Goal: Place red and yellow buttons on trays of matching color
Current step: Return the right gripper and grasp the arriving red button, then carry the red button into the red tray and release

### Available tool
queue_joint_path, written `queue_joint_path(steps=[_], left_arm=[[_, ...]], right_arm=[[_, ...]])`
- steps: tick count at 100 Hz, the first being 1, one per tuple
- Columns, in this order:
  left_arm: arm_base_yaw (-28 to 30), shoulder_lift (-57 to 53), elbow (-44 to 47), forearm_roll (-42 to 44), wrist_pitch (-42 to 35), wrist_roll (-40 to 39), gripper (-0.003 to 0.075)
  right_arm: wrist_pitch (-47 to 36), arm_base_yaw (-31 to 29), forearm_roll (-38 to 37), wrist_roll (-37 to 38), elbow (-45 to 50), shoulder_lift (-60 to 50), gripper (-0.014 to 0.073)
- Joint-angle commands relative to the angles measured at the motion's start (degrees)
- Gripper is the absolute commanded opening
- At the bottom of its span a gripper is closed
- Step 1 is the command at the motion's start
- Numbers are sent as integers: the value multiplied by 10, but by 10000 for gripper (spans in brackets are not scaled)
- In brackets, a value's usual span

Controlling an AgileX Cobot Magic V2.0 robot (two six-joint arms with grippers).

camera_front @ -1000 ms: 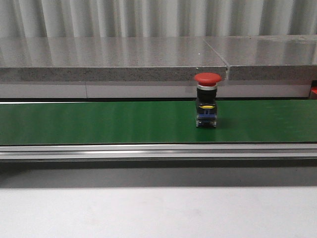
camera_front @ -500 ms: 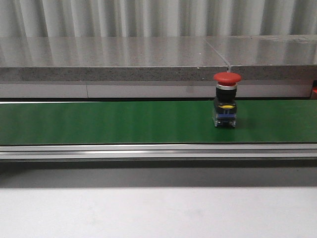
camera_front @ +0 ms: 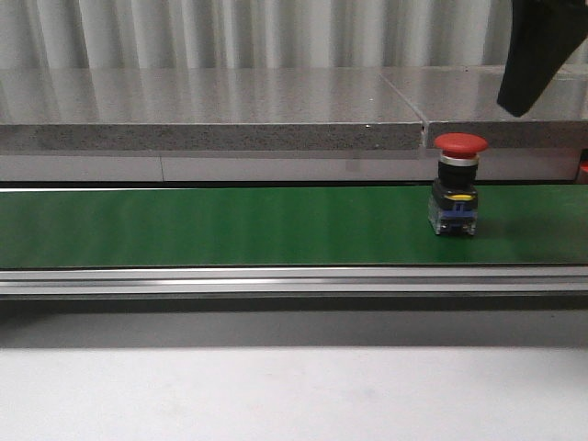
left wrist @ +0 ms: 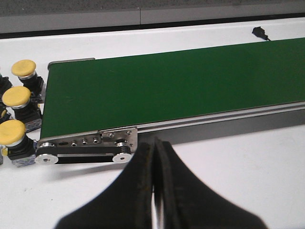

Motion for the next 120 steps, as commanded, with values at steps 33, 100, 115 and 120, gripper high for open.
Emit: queue_joint_path(steps=[33, 100, 115, 120], left_arm=[[-3, 6, -15, -2, -38, 1, -20], [-3, 6, -15, -2, -38, 1, -20], [-3, 6, -15, -2, -38, 1, -20], [-3, 6, -15, -2, -38, 1, -20]], right_arm=[[-43, 1, 17, -22, -24, 47, 654], [-112, 0, 8, -31, -24, 59, 241], [-112, 0, 1, -31, -24, 55, 237], [-112, -1, -5, -31, -24, 53, 237]])
